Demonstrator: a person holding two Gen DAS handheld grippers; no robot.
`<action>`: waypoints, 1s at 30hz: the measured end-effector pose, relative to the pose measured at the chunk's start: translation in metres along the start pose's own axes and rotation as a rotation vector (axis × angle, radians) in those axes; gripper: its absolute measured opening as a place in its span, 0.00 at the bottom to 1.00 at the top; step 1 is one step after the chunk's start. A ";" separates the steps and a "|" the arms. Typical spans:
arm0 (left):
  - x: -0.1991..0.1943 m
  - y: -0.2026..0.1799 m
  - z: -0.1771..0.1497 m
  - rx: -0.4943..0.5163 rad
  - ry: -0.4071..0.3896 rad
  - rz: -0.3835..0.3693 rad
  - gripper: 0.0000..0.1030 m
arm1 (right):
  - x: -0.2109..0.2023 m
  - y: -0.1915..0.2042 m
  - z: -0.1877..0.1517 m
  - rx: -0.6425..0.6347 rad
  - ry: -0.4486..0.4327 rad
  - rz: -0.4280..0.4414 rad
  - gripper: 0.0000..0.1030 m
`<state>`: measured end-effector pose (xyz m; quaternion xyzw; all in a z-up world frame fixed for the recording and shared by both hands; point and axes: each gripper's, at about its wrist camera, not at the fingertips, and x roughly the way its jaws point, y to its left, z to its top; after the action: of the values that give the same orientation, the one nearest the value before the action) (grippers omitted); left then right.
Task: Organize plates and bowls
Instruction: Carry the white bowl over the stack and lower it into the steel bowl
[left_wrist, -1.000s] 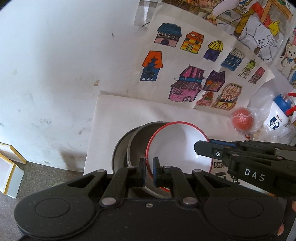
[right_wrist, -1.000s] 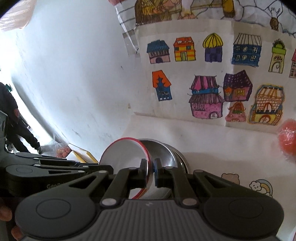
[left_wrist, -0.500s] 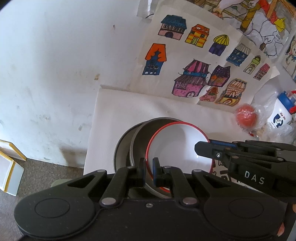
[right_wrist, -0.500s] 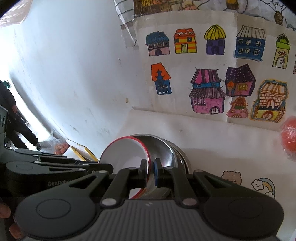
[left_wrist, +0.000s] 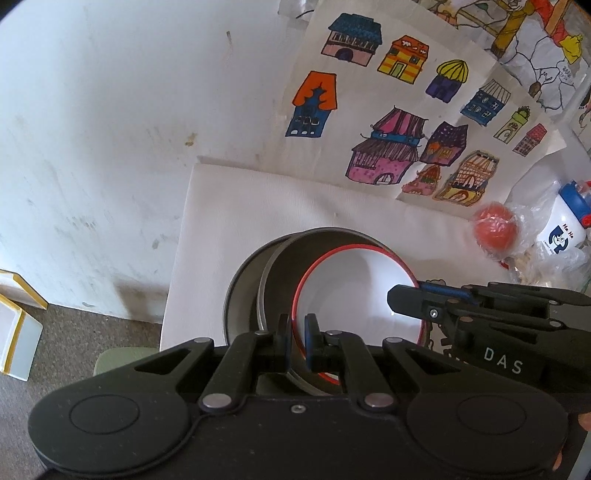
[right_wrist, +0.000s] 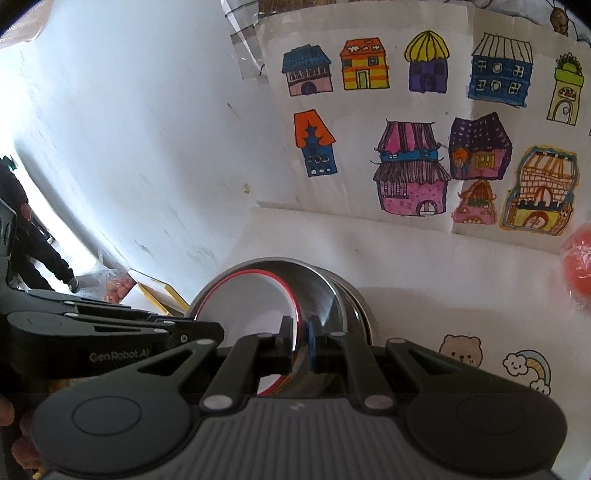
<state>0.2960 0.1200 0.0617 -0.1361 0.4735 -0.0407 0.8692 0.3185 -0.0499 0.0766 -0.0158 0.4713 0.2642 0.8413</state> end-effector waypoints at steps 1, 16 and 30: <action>0.001 0.000 0.000 -0.001 0.003 0.000 0.06 | 0.001 -0.001 0.000 0.000 0.004 -0.001 0.09; 0.007 -0.001 0.002 -0.005 0.009 0.012 0.06 | 0.009 -0.004 -0.003 0.006 0.021 -0.005 0.10; 0.005 -0.002 0.003 -0.002 -0.006 0.009 0.15 | 0.008 -0.002 -0.003 -0.006 0.009 -0.011 0.22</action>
<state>0.3013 0.1176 0.0595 -0.1348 0.4716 -0.0361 0.8707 0.3199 -0.0488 0.0681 -0.0219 0.4743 0.2607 0.8406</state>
